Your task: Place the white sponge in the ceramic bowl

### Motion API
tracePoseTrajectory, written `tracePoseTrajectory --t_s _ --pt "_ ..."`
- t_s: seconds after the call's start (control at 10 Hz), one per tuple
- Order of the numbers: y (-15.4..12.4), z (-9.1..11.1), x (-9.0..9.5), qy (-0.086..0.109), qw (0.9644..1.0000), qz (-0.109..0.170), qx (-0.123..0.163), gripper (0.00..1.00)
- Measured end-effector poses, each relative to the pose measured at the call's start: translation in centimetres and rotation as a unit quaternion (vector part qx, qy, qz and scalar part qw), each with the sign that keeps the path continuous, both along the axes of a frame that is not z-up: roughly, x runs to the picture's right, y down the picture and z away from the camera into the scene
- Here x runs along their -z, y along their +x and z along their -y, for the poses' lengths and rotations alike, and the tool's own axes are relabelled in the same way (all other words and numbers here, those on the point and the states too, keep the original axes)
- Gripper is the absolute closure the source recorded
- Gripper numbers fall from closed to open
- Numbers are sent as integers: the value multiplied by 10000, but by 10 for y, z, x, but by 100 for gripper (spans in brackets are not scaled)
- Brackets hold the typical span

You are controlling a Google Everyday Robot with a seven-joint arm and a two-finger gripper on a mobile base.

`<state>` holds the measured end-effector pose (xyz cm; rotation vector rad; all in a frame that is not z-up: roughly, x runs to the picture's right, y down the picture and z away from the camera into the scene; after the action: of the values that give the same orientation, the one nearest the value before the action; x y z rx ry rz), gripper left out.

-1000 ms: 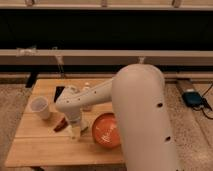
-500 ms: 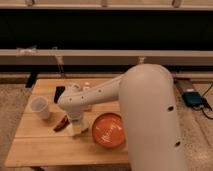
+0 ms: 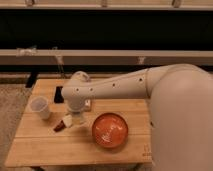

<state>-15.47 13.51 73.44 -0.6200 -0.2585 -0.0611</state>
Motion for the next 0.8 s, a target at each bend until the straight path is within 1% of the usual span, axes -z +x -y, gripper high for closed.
tracePoseTrajectory --t_s 0.1,0.2,0.3,0.4,0.5,0.6,0.7,0.8 --pt "5 14 15 118 9998 108 -72 100" --pt "17 27 28 251 9994 201 -157 100" --pt "31 34 35 309 9991 208 -218 99" --pt "48 38 39 352 9990 119 -258 93" --pt "61 38 39 357 9990 -6 -278 82" --pt "76 33 36 314 9988 -158 -331 72" --pt "90 28 29 280 9985 -306 -367 64" --pt "110 14 18 190 9975 -513 -446 52"
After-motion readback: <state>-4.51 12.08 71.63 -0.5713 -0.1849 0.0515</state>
